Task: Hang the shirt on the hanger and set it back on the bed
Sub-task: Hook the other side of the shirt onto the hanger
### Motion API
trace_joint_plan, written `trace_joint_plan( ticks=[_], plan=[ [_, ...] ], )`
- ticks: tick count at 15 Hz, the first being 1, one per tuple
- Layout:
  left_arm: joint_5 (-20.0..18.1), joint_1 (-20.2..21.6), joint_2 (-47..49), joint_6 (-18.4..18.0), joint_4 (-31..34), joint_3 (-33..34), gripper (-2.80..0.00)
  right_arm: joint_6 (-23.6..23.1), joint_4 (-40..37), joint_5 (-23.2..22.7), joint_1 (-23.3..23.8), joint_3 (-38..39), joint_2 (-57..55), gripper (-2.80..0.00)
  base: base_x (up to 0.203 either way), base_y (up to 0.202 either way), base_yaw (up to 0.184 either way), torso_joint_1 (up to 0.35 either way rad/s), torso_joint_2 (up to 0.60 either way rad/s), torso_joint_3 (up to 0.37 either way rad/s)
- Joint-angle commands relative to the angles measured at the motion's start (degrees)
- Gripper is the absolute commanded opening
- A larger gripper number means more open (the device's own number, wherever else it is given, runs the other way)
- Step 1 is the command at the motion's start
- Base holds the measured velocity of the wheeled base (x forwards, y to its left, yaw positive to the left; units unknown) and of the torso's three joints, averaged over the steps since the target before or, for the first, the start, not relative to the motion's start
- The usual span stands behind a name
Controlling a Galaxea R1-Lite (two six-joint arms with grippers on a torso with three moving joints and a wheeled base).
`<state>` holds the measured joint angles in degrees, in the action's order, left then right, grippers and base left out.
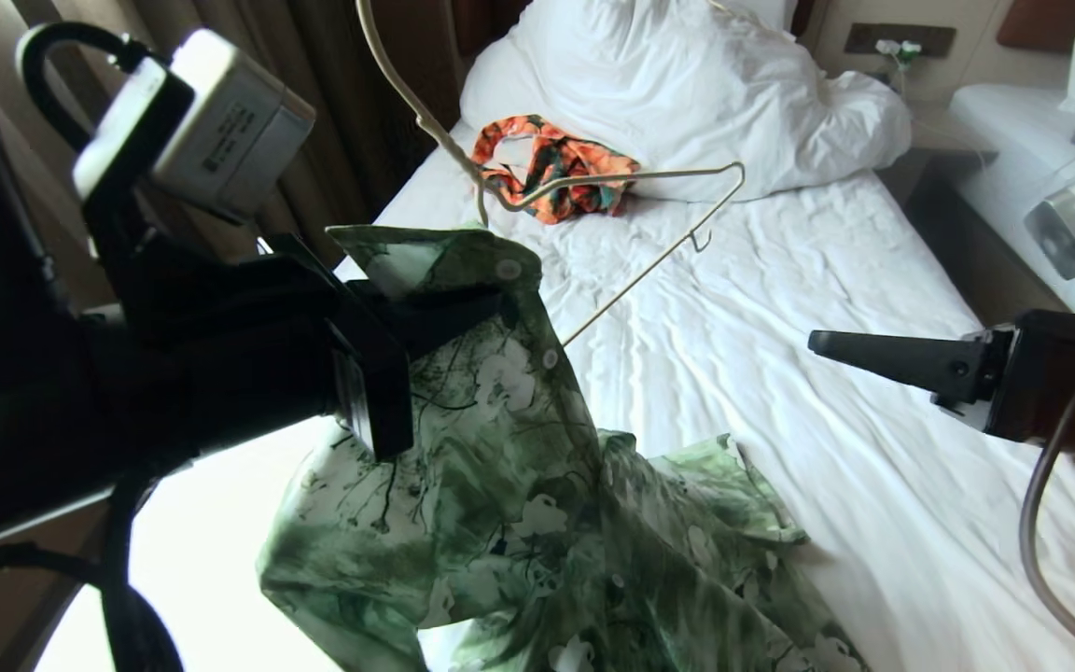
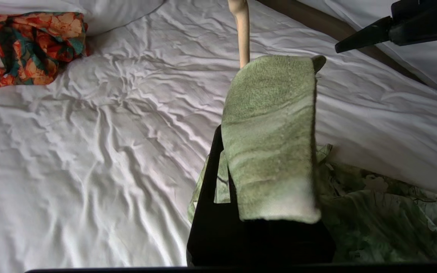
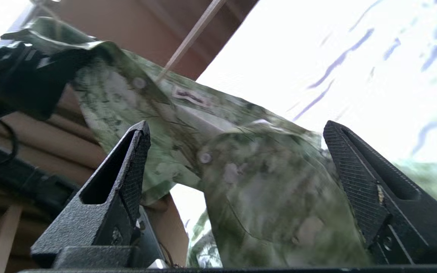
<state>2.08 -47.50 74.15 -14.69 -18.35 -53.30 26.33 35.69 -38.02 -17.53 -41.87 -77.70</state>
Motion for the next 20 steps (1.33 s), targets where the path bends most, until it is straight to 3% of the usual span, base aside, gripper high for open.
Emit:
trace_joint_plan(
  ticks=[1, 3, 5, 9, 12, 13, 16, 20],
  plan=[
    [1.19, -1.90, -1.02, -0.16, 0.07, -0.05, -2.80, -2.47, -19.30, 5.07, -0.17, -4.39, 6.77, 0.00, 0.000, 0.000, 0.000, 0.000, 0.00, 0.000],
    [2.36, -3.01, -0.85, -0.16, 0.07, -0.04, -2.80, -4.65, -23.51, 11.86, -0.38, -6.07, 9.54, 0.00, 0.000, 0.000, 0.000, 0.000, 0.00, 0.000],
    [2.40, -3.63, -0.69, -0.02, 0.07, -0.02, -2.80, -4.97, -26.82, 14.37, -0.22, -5.14, 12.02, 0.00, 0.000, 0.000, 0.000, 0.000, 0.00, 0.000],
    [2.58, -7.49, -1.95, 4.21, 4.43, -1.30, -2.80, -6.31, -42.25, 15.12, 0.65, -10.21, 12.10, 0.00, 0.000, 0.000, 0.000, 0.000, 0.00, 0.000],
    [2.67, -9.54, -2.53, 7.83, 8.75, -2.95, -2.80, -6.91, -45.22, 14.74, -0.35, -11.99, 8.32, 0.00, 0.000, 0.000, 0.000, 0.000, 0.00, 0.000],
    [2.67, -9.54, -2.29, 7.91, 8.71, -3.00, -2.80, -8.29, -45.53, 14.95, -1.59, -11.39, 8.14, -2.80, 0.000, 0.000, 0.000, 0.000, 0.00, 0.000],
    [2.67, -9.71, -1.82, 9.49, 8.77, -2.78, -2.80, -9.31, -45.72, 17.07, -2.73, -10.85, 4.02, -2.80, 0.000, 0.000, 0.000, 0.000, 0.00, 0.000],
    [2.59, -9.70, -1.12, 12.27, 8.46, -0.72, -2.80, -5.11, -42.44, 17.80, -4.50, -9.57, 0.51, -2.80, 0.000, 0.000, 0.000, 0.000, 0.00, 0.000]
  ],
)
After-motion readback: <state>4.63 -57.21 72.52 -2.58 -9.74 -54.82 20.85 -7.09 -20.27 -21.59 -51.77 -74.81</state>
